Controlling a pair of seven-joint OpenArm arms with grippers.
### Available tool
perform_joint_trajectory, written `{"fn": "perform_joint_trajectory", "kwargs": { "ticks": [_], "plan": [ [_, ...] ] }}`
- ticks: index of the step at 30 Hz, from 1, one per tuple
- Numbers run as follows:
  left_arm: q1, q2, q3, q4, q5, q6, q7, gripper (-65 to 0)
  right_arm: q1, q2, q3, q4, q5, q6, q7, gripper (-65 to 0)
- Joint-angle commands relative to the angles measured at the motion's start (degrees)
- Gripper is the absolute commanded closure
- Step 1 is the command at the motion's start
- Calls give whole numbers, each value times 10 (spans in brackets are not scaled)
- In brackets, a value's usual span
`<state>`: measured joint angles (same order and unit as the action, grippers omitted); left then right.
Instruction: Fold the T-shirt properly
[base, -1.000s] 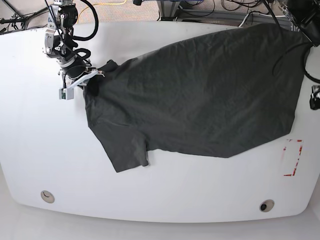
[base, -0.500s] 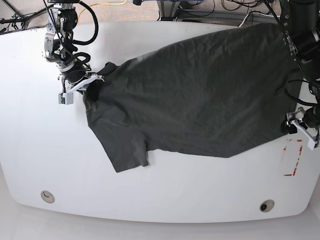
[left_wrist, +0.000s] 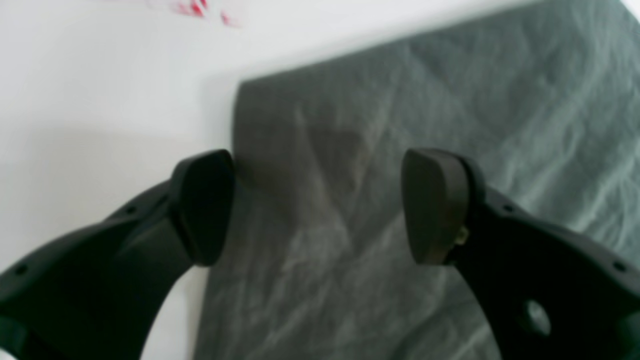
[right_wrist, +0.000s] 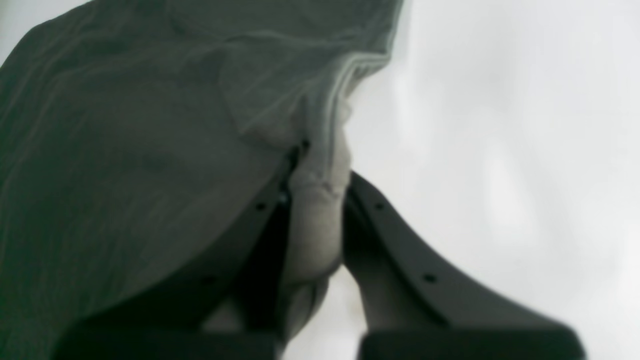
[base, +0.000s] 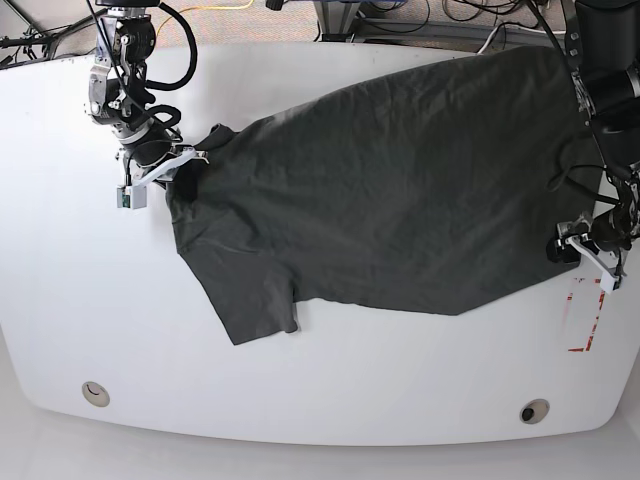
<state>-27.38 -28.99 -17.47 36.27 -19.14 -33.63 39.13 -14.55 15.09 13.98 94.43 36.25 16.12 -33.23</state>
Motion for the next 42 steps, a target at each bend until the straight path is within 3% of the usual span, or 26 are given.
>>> {"fn": "perform_joint_trajectory", "kwargs": {
  "ticks": [1, 17, 26, 34, 37, 42],
  "plan": [
    [-13, -31, -2, -4, -6, -2, -15, -486, 4, 8, 3, 11, 5, 4, 13, 0],
    [13, -43, -1, -13, -5, -2, -41, -485, 3, 7, 3, 11, 5, 4, 13, 0],
    [10, 2, 1, -13, -5, -2, -41, -485, 3, 7, 3, 11, 5, 4, 13, 0],
    [8, 32, 62, -12, -9, -3, -41, -476, 3, 6, 3, 11, 5, 4, 13, 0],
    [8, 33, 62, -11, -9, -3, -41, -413, 4, -2, 4, 11, 5, 3, 13, 0],
    [8, 33, 61, -11, -9, -3, -42, -161, 4, -5, 5, 11, 5, 4, 13, 0]
  ]
}}
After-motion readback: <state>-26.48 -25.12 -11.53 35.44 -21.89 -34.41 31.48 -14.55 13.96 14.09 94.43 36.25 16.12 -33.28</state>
